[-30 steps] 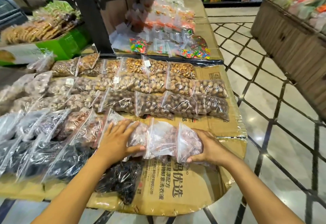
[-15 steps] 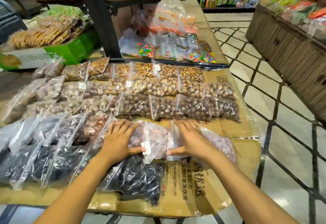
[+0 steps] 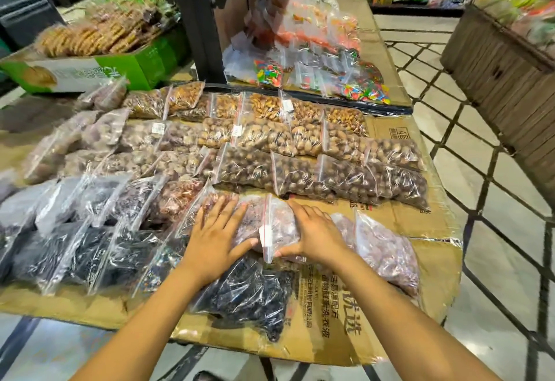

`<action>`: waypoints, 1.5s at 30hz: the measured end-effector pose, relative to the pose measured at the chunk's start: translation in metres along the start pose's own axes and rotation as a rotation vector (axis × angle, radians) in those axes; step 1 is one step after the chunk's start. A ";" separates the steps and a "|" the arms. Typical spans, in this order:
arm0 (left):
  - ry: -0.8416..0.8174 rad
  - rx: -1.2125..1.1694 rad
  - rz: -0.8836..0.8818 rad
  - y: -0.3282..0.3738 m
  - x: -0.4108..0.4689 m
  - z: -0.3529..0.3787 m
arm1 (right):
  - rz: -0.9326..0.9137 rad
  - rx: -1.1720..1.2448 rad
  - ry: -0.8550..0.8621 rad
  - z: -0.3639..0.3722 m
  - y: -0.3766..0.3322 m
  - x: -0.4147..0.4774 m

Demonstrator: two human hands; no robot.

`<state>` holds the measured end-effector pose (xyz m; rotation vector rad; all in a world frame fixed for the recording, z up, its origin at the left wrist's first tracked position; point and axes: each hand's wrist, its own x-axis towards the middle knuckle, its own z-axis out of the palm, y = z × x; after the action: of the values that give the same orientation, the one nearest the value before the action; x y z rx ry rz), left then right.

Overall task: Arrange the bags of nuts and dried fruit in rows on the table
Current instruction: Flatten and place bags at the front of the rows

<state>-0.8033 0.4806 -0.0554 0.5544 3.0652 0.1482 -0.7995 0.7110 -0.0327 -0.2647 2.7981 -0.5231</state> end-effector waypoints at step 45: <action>-0.174 0.357 0.542 0.161 0.076 -0.033 | 0.226 0.394 0.432 0.016 0.155 -0.103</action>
<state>-0.8200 0.6550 -0.0073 1.3248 2.7029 -0.4241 -0.7171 0.8715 -0.0804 0.2771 2.9760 -1.1690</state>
